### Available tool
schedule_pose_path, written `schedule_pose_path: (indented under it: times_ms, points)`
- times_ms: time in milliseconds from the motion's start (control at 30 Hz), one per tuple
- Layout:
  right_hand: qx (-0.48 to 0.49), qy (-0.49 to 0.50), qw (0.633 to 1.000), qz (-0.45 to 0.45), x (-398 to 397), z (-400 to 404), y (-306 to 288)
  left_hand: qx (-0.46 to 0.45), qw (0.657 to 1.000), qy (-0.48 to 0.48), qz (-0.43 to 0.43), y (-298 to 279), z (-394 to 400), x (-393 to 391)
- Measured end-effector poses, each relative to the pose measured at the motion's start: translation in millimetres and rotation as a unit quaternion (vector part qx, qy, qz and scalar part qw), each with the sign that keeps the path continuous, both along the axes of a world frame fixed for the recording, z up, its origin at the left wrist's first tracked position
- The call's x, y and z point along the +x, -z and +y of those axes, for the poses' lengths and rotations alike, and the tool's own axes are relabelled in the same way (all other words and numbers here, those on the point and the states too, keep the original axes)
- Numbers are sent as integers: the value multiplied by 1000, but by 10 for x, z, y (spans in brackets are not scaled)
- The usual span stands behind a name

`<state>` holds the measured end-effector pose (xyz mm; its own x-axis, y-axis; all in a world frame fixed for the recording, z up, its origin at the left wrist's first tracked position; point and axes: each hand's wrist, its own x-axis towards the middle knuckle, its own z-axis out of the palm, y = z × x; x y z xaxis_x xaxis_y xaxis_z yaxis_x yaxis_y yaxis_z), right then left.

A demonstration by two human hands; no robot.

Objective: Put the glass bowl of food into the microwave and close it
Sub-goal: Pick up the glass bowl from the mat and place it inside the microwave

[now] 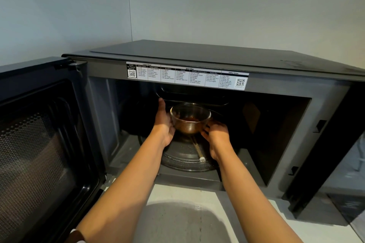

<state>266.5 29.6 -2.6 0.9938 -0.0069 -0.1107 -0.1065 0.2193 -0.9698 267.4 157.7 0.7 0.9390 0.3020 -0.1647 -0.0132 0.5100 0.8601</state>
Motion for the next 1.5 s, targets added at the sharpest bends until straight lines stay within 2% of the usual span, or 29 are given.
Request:
schedule_pose_path:
  times_ms: [200,333,667,1167,1500]
  points:
    - [-24,7,1000,8,17,-4,31,-2,1000,-5,4,-17,-20,-25]
    - [-25,31,999,-26,29,-50,44,-5,1000,-23,6,-91,-39,-81]
    - [-46,33,998,-30,-188,-206,-187,32,992,-122,12,-246,-98,-372]
    - [-113,-52,990,-61,-1188,-754,-344,77,982,-164,52,-338,-705,-1488]
    - [-110,-77,989,-62,-1982,-1145,-318,124,982,-128,67,-372,-1254,-2337]
